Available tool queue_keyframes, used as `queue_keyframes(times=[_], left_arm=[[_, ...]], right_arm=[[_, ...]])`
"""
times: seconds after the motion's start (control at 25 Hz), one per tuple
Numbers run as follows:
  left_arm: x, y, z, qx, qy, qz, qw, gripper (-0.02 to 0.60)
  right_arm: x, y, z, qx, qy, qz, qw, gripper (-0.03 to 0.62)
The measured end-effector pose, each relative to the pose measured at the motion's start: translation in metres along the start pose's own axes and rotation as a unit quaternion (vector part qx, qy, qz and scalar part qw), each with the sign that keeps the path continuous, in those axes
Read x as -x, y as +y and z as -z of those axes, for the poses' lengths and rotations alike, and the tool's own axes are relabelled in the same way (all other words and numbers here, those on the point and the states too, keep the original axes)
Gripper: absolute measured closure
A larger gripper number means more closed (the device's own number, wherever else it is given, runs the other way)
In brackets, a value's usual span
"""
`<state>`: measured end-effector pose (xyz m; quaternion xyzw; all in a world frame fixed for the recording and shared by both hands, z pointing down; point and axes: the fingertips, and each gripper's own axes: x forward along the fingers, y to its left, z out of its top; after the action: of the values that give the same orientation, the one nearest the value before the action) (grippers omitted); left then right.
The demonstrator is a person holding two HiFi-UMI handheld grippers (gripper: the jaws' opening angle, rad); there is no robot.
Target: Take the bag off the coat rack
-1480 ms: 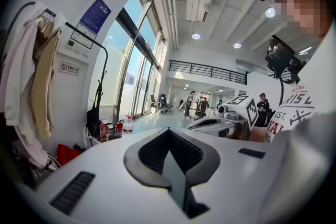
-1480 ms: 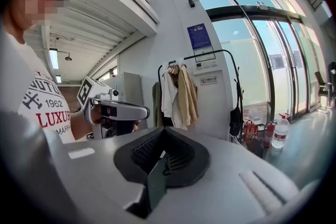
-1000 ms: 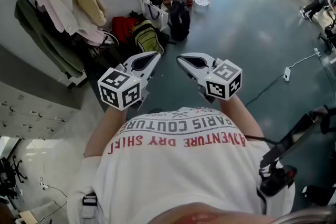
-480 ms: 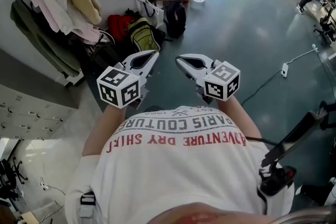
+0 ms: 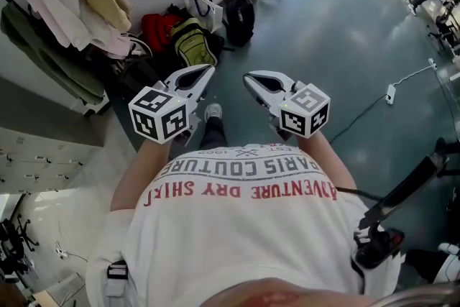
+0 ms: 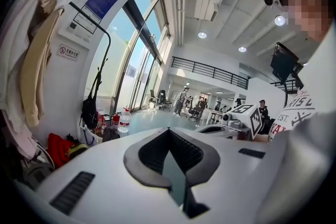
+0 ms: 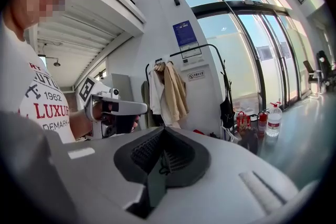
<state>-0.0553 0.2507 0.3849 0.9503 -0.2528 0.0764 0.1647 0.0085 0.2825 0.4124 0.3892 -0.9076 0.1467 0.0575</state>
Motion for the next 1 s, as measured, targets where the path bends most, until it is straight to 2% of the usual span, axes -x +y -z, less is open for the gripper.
queue_keyframes(times=[0.24, 0.64, 0.84, 1.0], left_arm=[[-0.072, 0.082, -0.028, 0.002, 0.006, 0.01, 0.9999, 0.58], [-0.208, 0.323, -0.134, 0.013, 0.009, 0.004, 0.9999, 0.58], [-0.244, 0.404, -0.177, 0.016, 0.002, 0.003, 0.9999, 0.58], [-0.262, 0.44, -0.199, 0.023, -0.005, -0.005, 0.9997, 0.58]], right_arm=[[-0.063, -0.088, -0.015, -0.006, 0.015, 0.008, 1.0, 0.591], [-0.257, -0.286, -0.118, -0.009, 0.015, 0.032, 0.999, 0.591], [-0.325, -0.345, -0.164, 0.004, 0.011, 0.036, 0.999, 0.591], [-0.355, -0.372, -0.19, 0.015, 0.003, 0.031, 0.999, 0.591]])
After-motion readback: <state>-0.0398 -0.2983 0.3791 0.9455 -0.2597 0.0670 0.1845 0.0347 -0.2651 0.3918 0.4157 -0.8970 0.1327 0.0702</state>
